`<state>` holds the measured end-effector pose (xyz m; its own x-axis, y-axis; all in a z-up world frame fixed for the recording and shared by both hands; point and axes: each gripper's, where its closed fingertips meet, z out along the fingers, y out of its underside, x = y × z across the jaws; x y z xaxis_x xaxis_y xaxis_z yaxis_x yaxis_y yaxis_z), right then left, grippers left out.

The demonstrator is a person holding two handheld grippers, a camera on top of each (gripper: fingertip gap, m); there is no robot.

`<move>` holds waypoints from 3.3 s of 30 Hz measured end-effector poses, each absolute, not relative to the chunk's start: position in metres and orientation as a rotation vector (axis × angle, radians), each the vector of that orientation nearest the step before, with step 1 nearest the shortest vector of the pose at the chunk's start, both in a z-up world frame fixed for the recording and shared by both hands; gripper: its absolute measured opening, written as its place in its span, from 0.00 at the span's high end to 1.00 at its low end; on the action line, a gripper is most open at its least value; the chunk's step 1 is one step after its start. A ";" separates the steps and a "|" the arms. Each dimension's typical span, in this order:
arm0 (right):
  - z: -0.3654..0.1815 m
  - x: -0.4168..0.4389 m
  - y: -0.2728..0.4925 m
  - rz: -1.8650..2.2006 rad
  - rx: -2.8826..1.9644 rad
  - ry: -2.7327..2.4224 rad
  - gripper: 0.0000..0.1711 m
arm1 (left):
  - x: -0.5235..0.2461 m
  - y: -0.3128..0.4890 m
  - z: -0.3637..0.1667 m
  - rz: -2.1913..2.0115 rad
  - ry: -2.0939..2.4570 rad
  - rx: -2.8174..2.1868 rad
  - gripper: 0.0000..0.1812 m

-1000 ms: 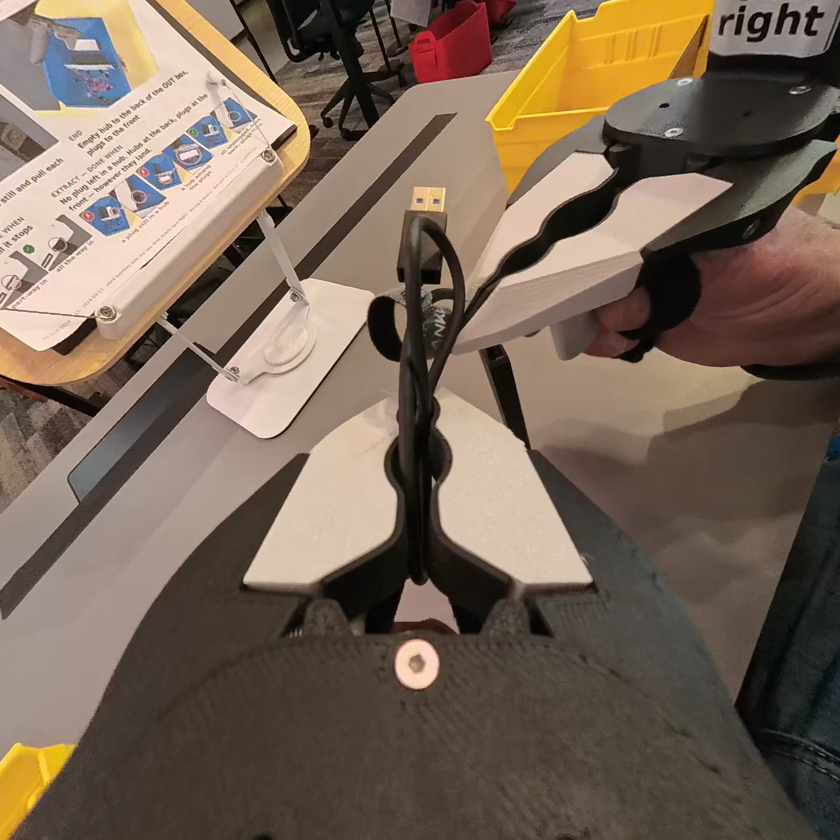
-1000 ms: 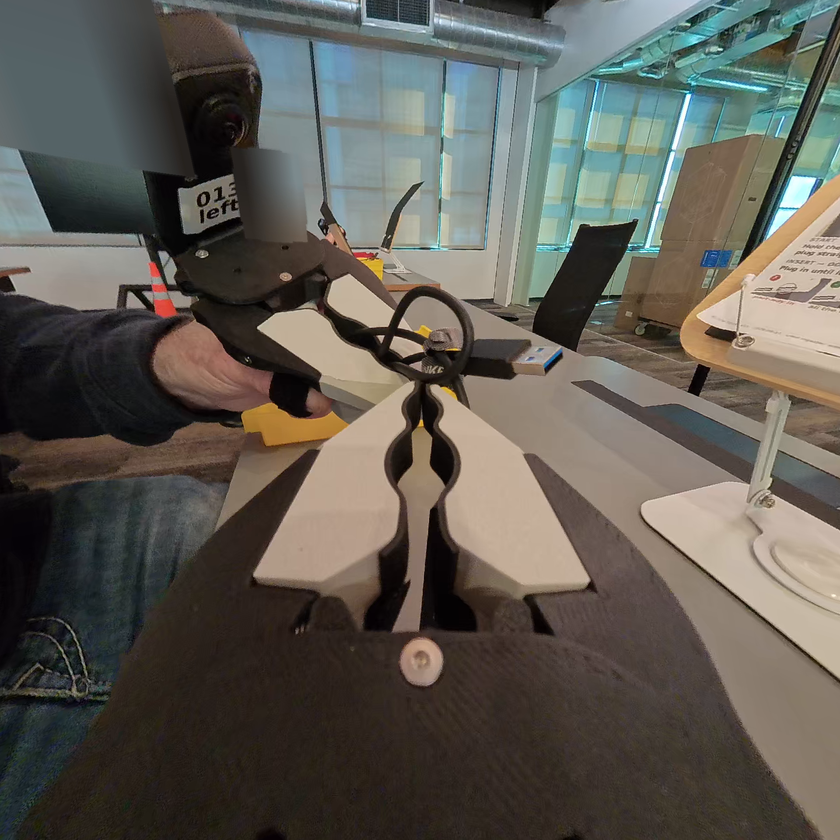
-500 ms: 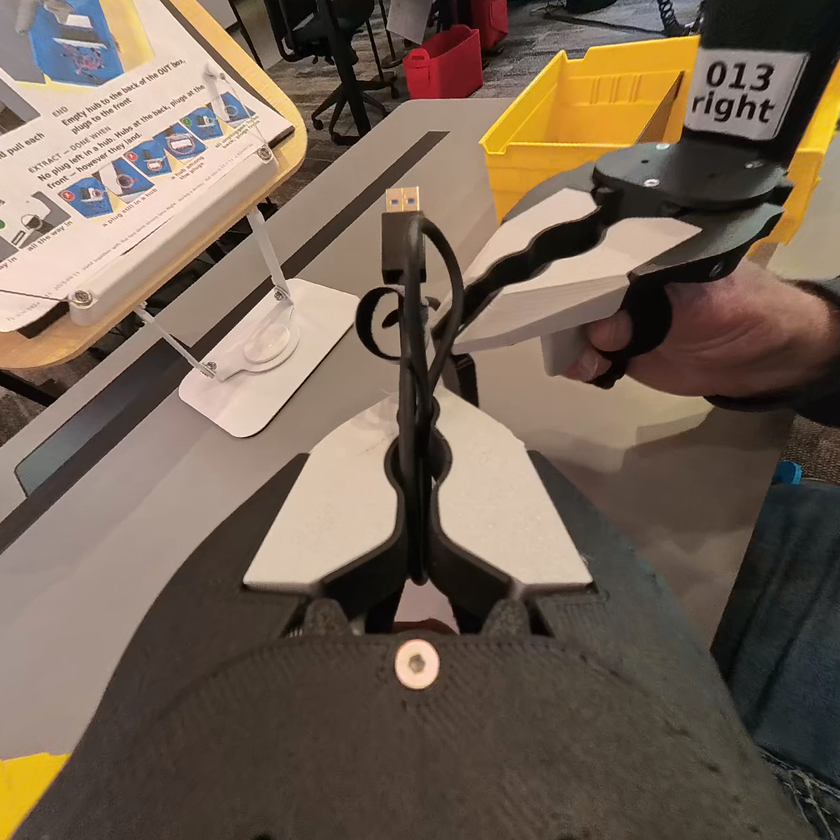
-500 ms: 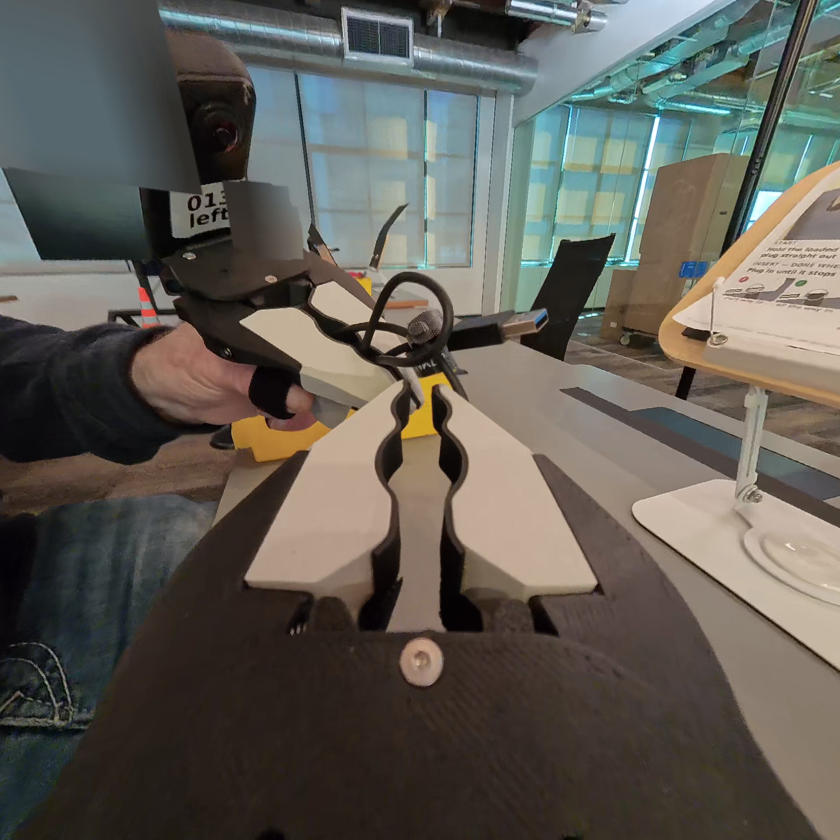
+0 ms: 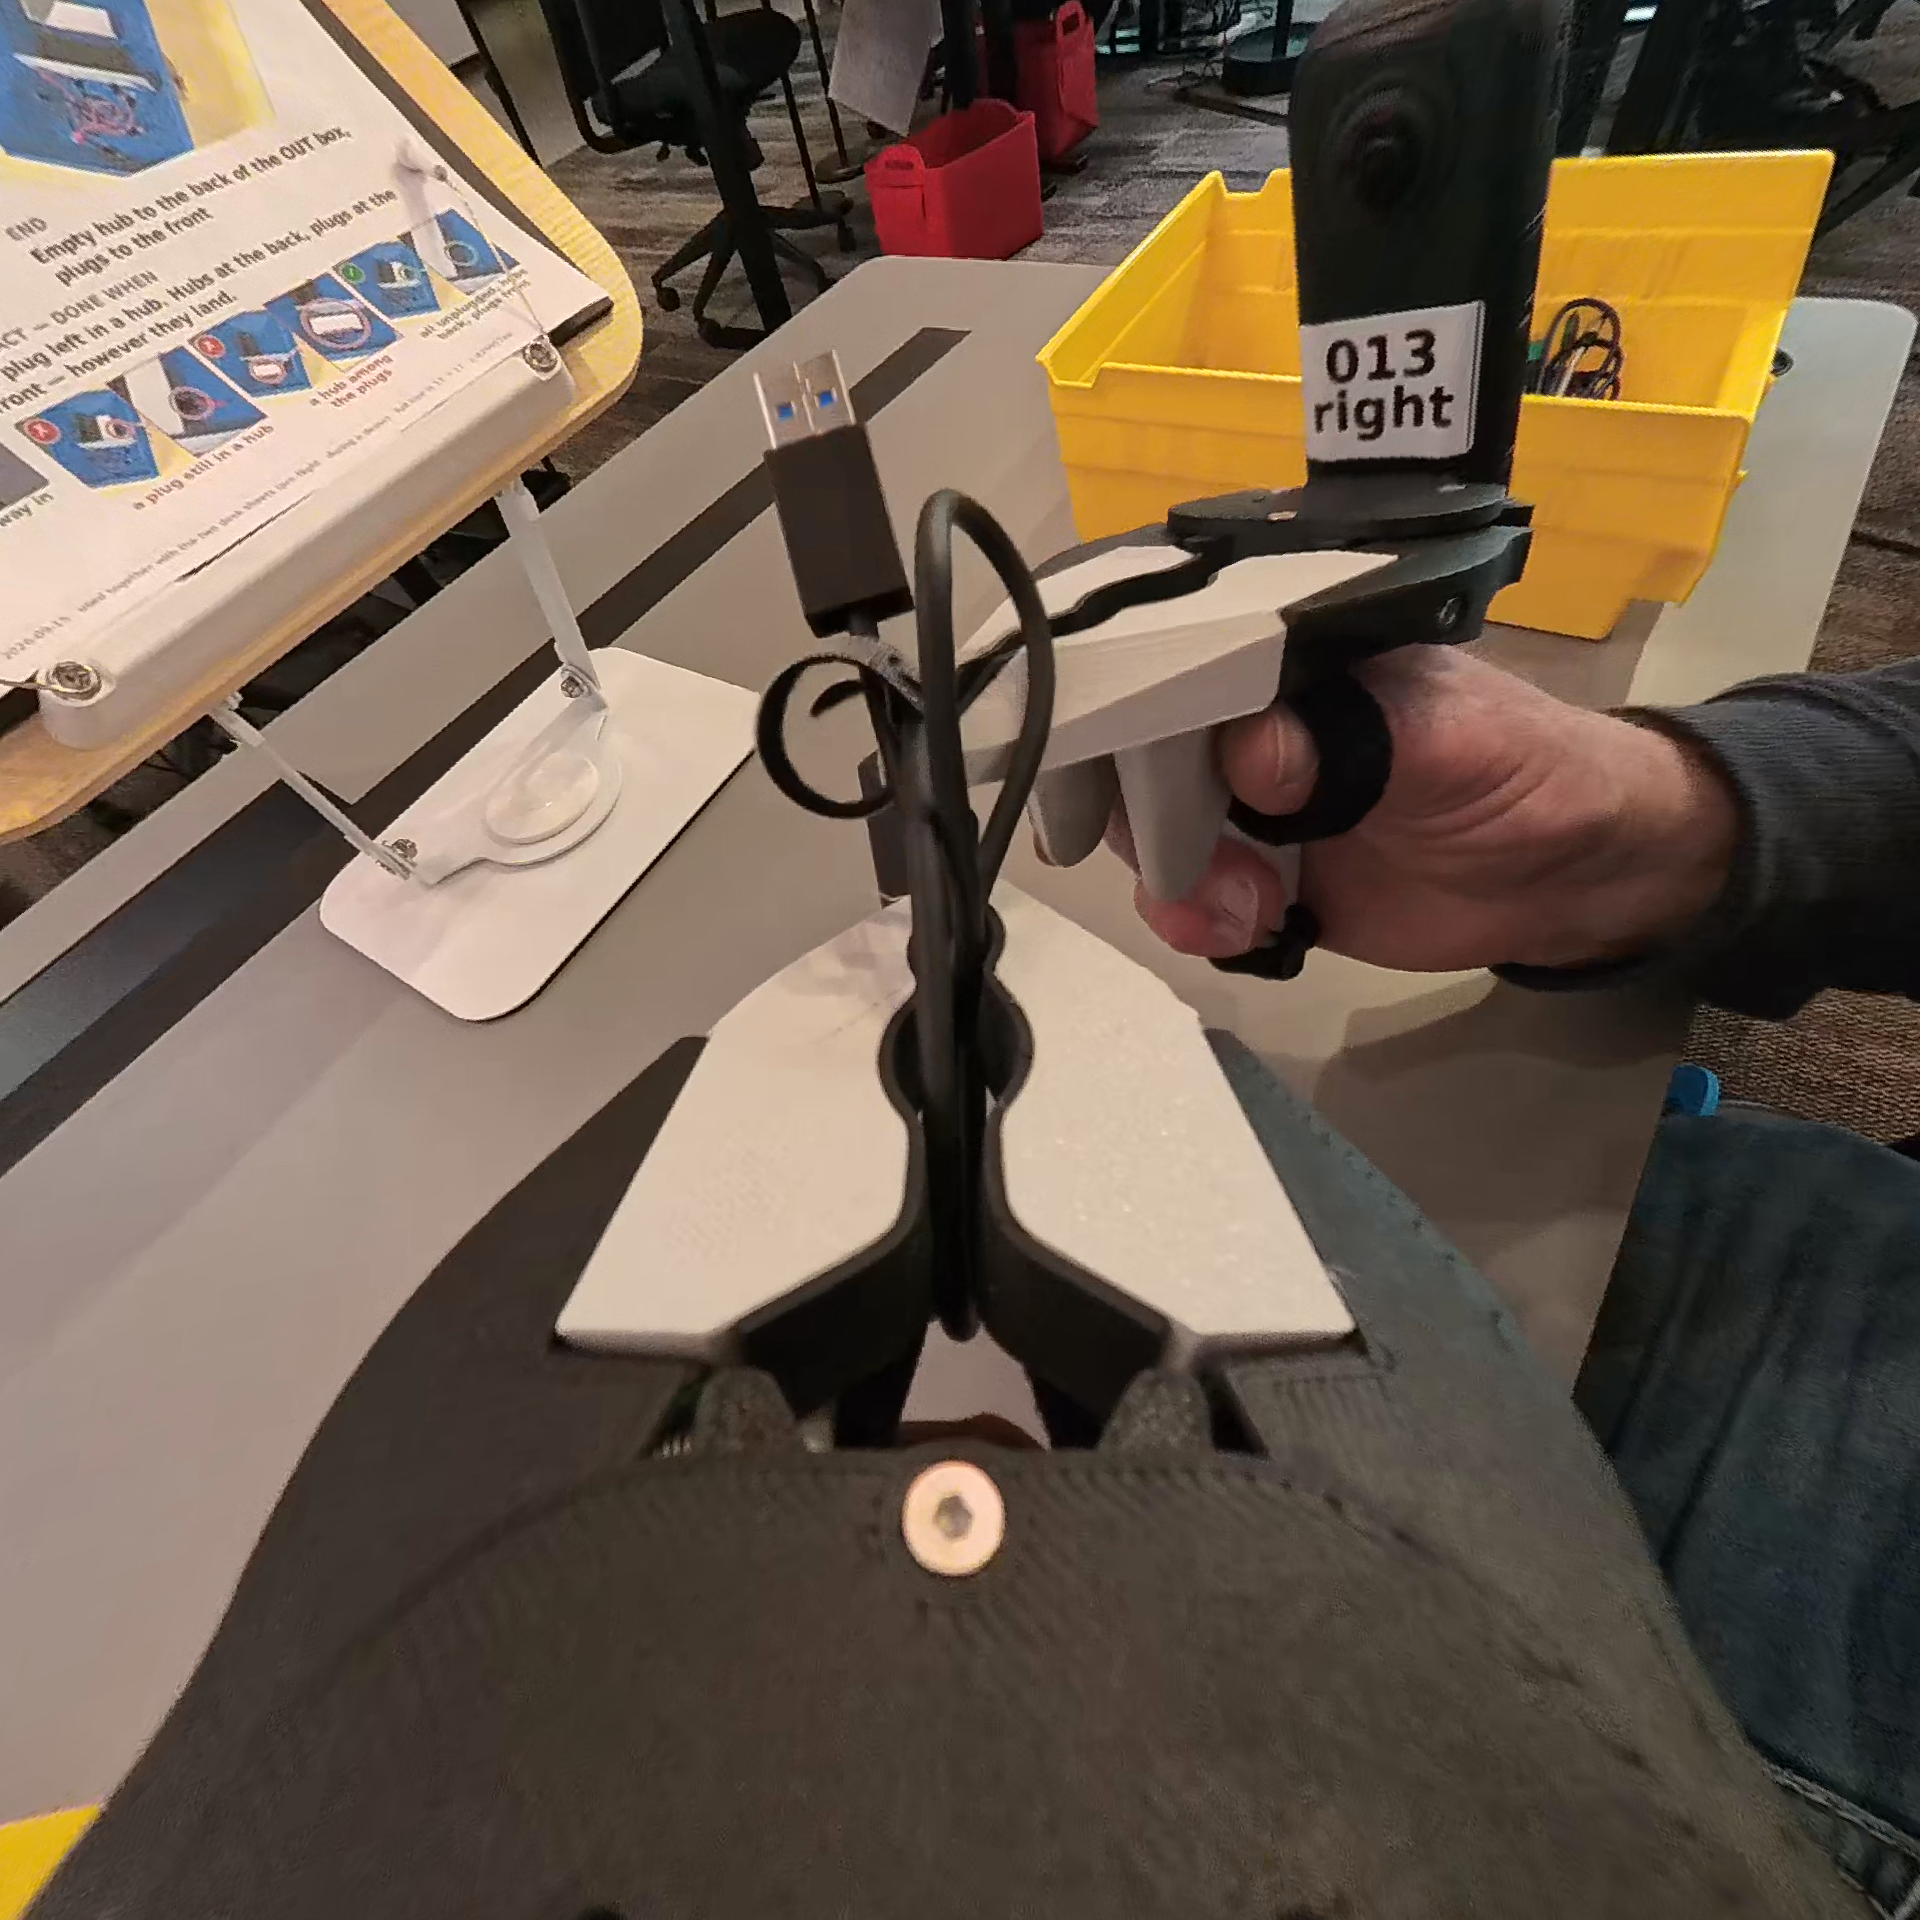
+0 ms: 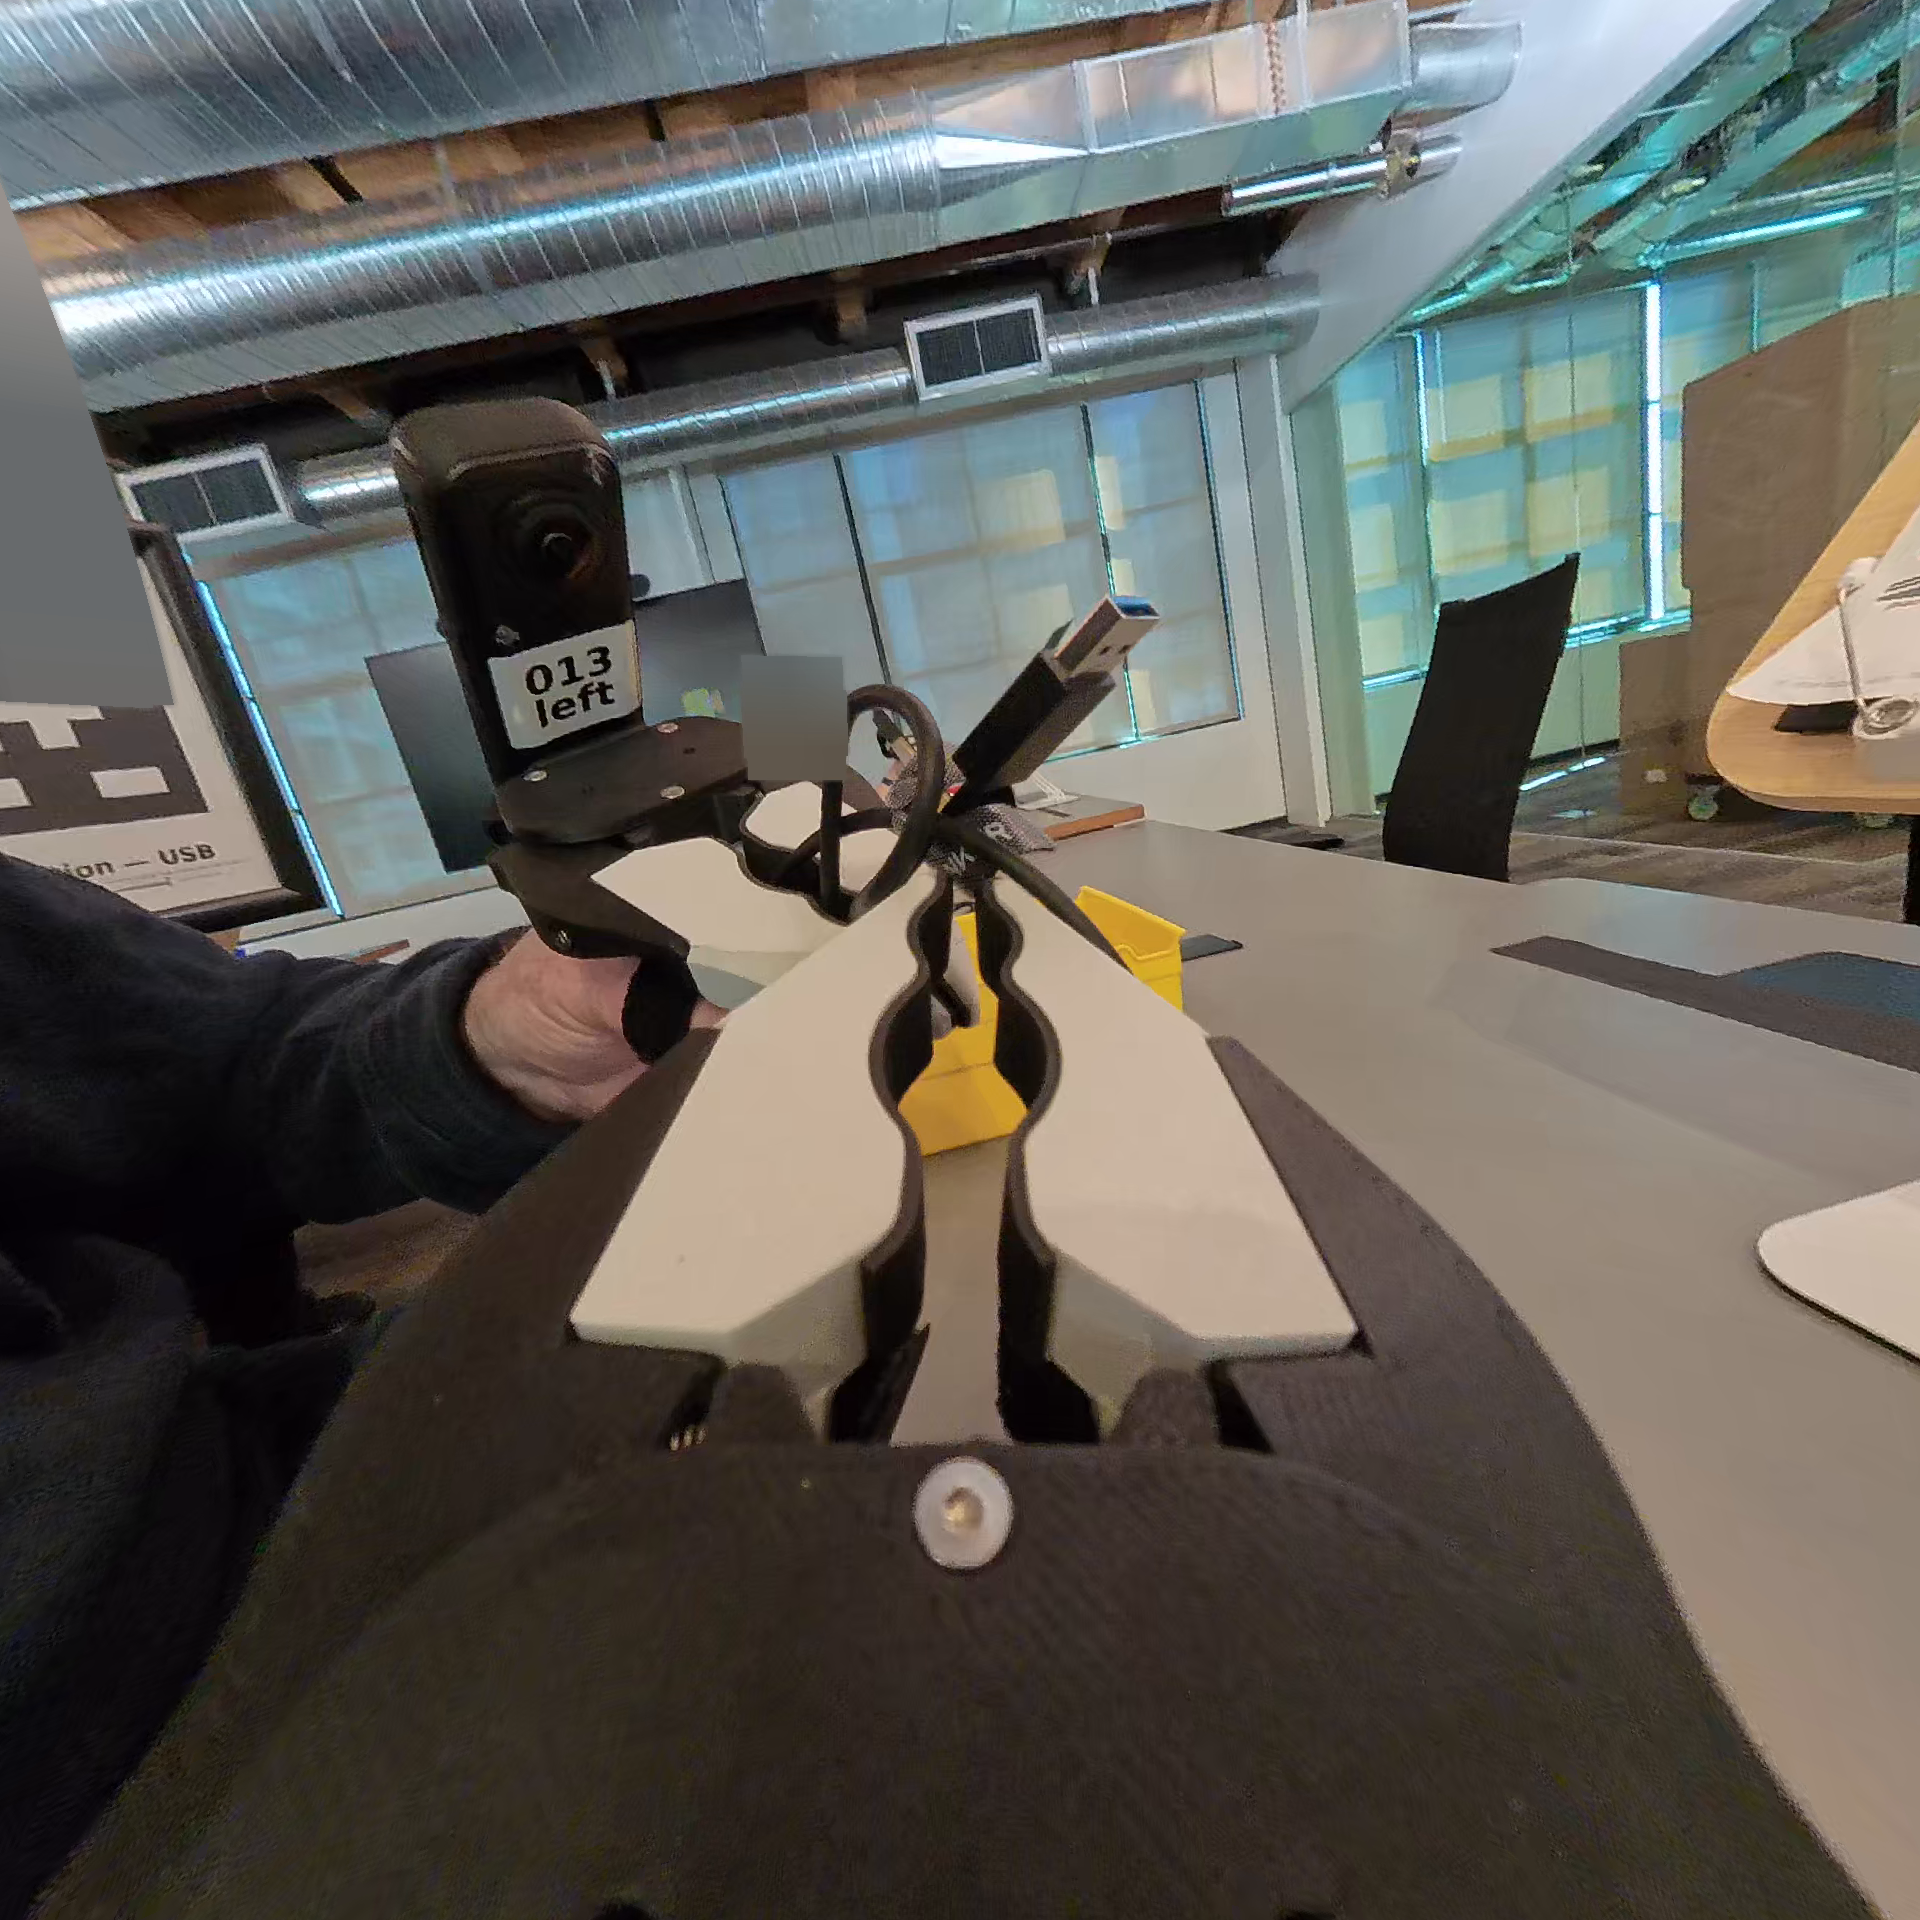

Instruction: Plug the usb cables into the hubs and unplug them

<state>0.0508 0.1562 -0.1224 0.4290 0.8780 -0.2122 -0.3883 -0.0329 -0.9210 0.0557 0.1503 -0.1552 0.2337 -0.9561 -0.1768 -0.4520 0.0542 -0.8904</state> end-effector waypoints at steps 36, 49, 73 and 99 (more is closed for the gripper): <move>-0.121 0.033 0.131 0.731 -1.421 -1.435 1.00 | 0.049 0.142 -0.183 -0.135 1.785 -1.295 1.00; -0.140 0.044 0.148 0.822 -1.730 -1.294 1.00 | 0.044 0.158 -0.172 0.193 1.741 -1.054 1.00; -0.182 0.054 0.137 0.468 -2.175 -1.963 1.00 | 0.050 0.156 -0.190 0.350 1.724 -0.940 1.00; -0.158 0.032 0.121 0.606 -1.306 -1.859 0.99 | 0.042 0.123 -0.180 -0.277 1.857 -0.997 1.00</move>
<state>0.0318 0.1209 -0.1580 -0.1783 0.9312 0.3179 0.5652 0.3614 -0.7416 0.0419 0.1228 -0.1802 -0.1916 -0.7363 -0.6489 -0.5146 0.6384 -0.5724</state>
